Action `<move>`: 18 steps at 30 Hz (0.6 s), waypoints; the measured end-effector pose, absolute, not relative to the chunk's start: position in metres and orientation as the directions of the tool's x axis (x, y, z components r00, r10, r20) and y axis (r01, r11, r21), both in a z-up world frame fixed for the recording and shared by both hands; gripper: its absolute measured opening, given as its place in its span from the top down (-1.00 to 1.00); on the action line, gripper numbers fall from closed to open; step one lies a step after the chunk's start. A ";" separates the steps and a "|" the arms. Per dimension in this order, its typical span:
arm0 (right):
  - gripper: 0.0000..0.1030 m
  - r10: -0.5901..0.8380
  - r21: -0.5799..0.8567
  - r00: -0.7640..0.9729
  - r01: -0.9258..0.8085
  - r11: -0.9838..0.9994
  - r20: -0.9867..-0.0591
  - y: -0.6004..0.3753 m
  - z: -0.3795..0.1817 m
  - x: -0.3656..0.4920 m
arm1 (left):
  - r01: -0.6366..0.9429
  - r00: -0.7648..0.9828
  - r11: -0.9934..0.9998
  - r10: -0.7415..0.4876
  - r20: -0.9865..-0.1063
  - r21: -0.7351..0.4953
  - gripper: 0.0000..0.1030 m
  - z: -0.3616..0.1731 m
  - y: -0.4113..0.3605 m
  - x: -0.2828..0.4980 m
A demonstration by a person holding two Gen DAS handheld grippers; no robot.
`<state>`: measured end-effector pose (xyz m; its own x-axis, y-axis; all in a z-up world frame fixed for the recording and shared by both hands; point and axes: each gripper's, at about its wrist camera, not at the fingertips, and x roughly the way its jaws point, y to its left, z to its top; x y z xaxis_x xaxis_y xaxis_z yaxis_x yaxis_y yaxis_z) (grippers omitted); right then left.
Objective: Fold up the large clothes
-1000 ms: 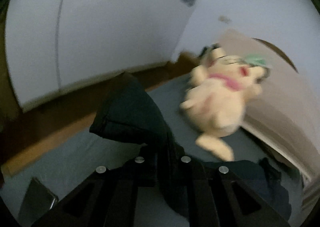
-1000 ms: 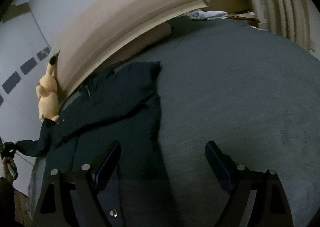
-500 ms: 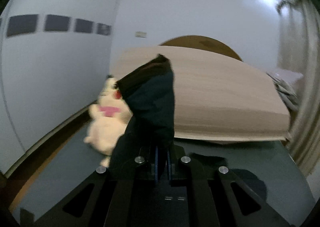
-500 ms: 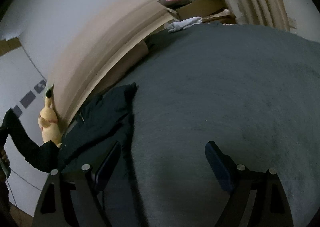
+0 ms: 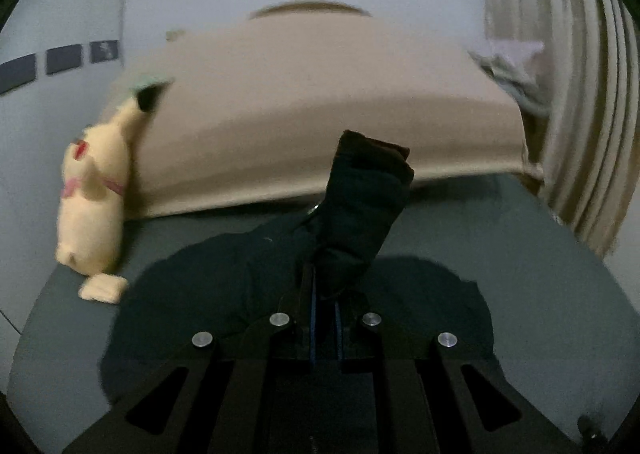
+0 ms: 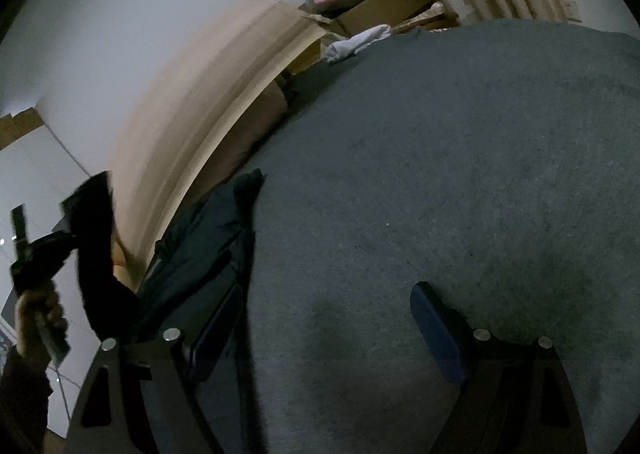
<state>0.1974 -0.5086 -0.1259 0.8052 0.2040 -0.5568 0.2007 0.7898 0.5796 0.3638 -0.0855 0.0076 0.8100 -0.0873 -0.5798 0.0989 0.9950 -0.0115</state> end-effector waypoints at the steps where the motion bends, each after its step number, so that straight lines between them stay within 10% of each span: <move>1: -0.71 0.206 0.579 0.806 0.196 0.792 -0.554 -0.508 -0.127 0.198 | 0.115 0.786 0.993 -0.091 -0.611 0.000 0.86 -0.005 -0.096 0.369; 4: -0.71 0.211 0.580 0.811 0.183 0.794 -0.546 -0.509 -0.130 0.197 | 0.154 0.712 0.988 -0.099 -0.695 0.016 0.56 -0.033 -0.114 0.379; 7: -0.72 0.213 0.579 0.812 0.178 0.796 -0.543 -0.508 -0.132 0.197 | 0.181 0.636 0.983 -0.129 -0.761 -0.015 -0.41 -0.053 -0.122 0.380; 18: -0.73 0.208 0.539 0.779 0.190 0.821 -0.591 -0.505 -0.120 0.205 | 0.211 0.635 0.955 -0.296 -0.714 -0.208 -0.44 -0.021 -0.065 0.345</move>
